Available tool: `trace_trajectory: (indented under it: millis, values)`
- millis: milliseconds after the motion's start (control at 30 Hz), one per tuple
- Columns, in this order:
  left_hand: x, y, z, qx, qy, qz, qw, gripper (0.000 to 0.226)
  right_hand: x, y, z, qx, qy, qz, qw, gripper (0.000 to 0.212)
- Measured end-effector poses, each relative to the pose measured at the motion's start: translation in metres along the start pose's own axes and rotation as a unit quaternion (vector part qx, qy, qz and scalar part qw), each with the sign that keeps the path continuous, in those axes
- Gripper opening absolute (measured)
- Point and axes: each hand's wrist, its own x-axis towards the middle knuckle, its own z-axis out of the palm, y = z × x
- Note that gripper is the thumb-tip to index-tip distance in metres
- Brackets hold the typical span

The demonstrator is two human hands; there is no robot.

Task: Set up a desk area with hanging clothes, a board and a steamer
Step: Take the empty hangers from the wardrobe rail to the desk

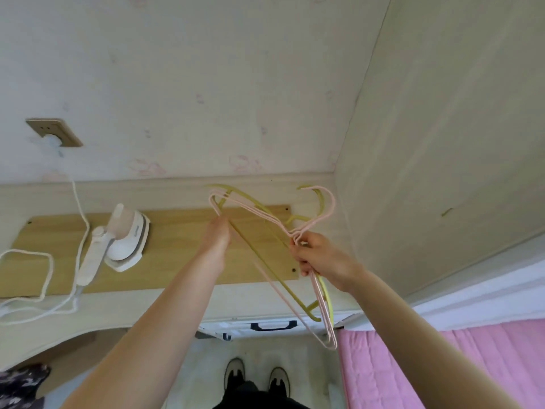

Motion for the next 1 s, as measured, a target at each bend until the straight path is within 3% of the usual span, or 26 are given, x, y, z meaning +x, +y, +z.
trace_trajectory:
  millis: [133, 200, 400, 533, 633, 767, 900, 1000]
  values:
    - [0.006, 0.015, 0.028, -0.005, 0.031, 0.068, 0.997, 0.024, 0.006, 0.01, -0.015, -0.027, 0.043, -0.012, 0.999, 0.004]
    - [0.005, 0.026, 0.045, -0.012, 0.001, 0.076, 0.997, 0.03, 0.011, 0.013, -0.022, -0.053, 0.06, -0.029, 0.996, 0.003]
    - [0.017, 0.053, 0.088, -0.066, -0.177, -0.04, 0.981, 0.029, 0.027, 0.019, -0.04, -0.192, 0.139, -0.059, 0.97, 0.012]
    - [0.042, 0.058, 0.11, -0.031, -0.227, -0.072, 0.971, 0.015, 0.038, 0.024, -0.046, -0.246, 0.15, -0.054, 0.956, 0.015]
    - [0.057, 0.056, 0.123, -0.011, -0.265, -0.068, 0.962, 0.004, 0.046, 0.033, -0.047, -0.259, 0.184, -0.031, 0.948, 0.012]
    - [0.071, 0.052, 0.135, 0.024, -0.29, -0.062, 0.955, 0.023, 0.054, 0.043, -0.045, -0.264, 0.208, -0.011, 0.942, 0.014]
    - [0.085, 0.051, 0.137, 0.035, -0.3, -0.053, 0.952, 0.016, 0.062, 0.041, -0.047, -0.217, 0.305, -0.012, 0.927, 0.015]
    - [0.097, 0.049, 0.132, 0.051, -0.306, -0.047, 0.95, 0.02, 0.065, 0.031, -0.047, -0.204, 0.328, -0.017, 0.922, 0.008]
